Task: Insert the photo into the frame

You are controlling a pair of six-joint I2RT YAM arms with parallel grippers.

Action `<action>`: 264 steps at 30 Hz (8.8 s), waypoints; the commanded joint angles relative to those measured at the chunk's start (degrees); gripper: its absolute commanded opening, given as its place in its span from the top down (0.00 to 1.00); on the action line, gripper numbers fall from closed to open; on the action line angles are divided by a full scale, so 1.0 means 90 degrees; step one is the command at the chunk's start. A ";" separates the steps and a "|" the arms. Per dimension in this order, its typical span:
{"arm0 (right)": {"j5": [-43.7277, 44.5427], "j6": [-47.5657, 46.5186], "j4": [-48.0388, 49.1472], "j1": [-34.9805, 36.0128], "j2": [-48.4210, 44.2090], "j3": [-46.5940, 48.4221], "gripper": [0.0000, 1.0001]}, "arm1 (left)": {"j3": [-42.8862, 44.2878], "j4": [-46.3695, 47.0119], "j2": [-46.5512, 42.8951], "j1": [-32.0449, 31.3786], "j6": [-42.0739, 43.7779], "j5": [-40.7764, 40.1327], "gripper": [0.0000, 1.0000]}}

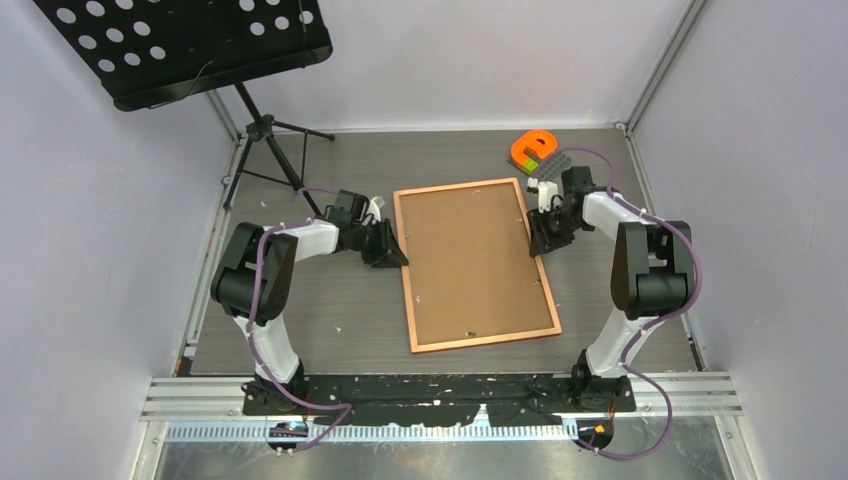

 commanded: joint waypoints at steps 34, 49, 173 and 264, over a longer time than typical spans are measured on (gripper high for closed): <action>-0.0201 -0.0966 -0.0165 -0.0001 -0.1124 -0.1052 0.94 | 0.2179 -0.2407 0.0734 -0.0482 0.1651 -0.1664 0.41; -0.0355 -0.1007 -0.0151 0.0003 -0.1158 -0.1061 0.94 | 0.2388 -0.2619 0.0857 -0.1154 0.1919 -0.2644 0.51; -0.1052 0.2718 0.1383 -0.0411 0.0003 -0.0283 0.94 | 0.1215 -0.2678 -0.0053 -0.2229 0.2243 -0.3180 0.43; -0.0137 0.0753 0.0156 -0.0421 0.0537 0.1244 0.94 | 0.2250 -0.3399 -0.1962 -0.0564 0.2834 -0.2224 0.00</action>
